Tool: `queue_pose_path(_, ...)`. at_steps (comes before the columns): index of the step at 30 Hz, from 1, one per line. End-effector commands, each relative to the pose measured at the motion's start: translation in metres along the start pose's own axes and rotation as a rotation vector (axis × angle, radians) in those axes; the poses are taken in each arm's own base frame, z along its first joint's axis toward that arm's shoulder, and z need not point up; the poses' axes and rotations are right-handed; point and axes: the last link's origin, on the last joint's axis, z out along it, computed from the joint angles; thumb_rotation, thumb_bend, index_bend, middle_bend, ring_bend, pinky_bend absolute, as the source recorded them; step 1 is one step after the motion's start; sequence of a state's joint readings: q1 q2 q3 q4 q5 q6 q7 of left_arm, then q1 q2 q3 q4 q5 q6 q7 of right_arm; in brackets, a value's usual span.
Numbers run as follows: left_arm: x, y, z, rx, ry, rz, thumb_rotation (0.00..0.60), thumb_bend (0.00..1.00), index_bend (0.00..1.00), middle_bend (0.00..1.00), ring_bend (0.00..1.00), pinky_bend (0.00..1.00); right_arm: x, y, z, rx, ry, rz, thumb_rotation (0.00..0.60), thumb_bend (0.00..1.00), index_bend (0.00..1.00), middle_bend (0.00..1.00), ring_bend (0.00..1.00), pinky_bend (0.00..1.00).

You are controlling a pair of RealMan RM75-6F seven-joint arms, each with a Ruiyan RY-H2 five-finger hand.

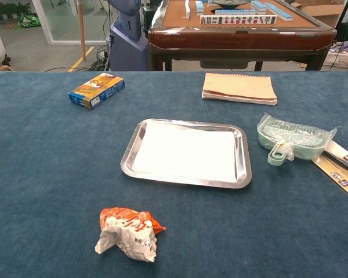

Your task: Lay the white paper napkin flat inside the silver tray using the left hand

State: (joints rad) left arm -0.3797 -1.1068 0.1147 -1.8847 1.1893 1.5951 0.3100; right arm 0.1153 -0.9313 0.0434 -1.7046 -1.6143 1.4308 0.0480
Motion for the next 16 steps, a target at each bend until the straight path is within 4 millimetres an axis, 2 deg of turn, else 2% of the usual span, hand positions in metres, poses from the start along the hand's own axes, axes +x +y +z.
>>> queue_pose_path(1,0.000,-0.001,-0.015,0.000,0.006,-0.005,0.284,0.33,0.15,0.22,0.19,0.13,-0.001,0.001,0.001,-0.007,0.006,0.002,0.600,0.21,0.18,0.19,0.10,0.16)
queue_pose_path(7,0.001,0.003,-0.031,-0.016,0.026,-0.033,0.285,0.32,0.15,0.21,0.19,0.13,-0.003,0.000,-0.001,-0.012,0.017,0.012,0.600,0.21,0.18,0.19,0.10,0.16)
queue_pose_path(16,-0.003,0.005,-0.041,-0.040,0.031,-0.049,0.285,0.32,0.15,0.20,0.19,0.13,-0.005,-0.001,-0.003,-0.013,0.021,0.008,0.600,0.21,0.18,0.19,0.10,0.16)
